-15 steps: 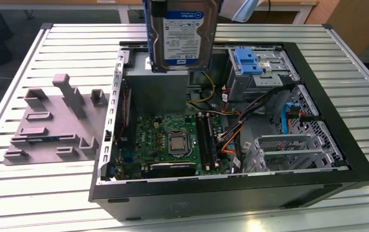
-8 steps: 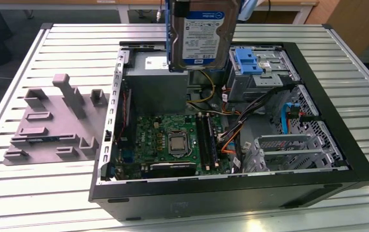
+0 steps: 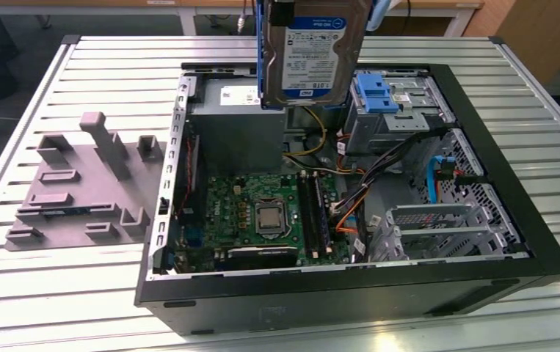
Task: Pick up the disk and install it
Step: 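Pick up the disk, then insert the disk into the insertion slot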
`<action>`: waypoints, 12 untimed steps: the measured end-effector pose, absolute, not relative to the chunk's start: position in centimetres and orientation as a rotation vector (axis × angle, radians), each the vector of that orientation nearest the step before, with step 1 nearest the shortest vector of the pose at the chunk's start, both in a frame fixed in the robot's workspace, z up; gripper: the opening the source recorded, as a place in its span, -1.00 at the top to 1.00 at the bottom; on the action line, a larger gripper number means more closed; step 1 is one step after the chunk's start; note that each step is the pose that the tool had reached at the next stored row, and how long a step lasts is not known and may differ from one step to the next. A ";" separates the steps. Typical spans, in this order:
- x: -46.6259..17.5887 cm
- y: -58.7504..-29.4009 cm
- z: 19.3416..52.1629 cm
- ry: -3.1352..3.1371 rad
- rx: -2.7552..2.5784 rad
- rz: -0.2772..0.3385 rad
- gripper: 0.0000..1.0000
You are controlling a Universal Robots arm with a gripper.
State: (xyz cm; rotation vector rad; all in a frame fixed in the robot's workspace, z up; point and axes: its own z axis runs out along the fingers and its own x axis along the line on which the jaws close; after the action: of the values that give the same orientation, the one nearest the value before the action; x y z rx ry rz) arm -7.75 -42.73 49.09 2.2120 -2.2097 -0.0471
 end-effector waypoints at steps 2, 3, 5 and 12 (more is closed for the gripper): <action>-7.7 -42.7 49.1 -2.210 2.212 -0.047 0.27; -7.7 -42.7 49.1 -2.210 2.212 -0.047 0.27; -7.7 -42.7 49.1 -2.210 2.212 -0.047 0.27; -7.7 -42.7 49.1 -2.210 2.212 -0.047 0.27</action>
State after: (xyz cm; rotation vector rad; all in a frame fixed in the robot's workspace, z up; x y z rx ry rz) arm -7.69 -42.73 49.09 2.2121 -2.2098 -0.0472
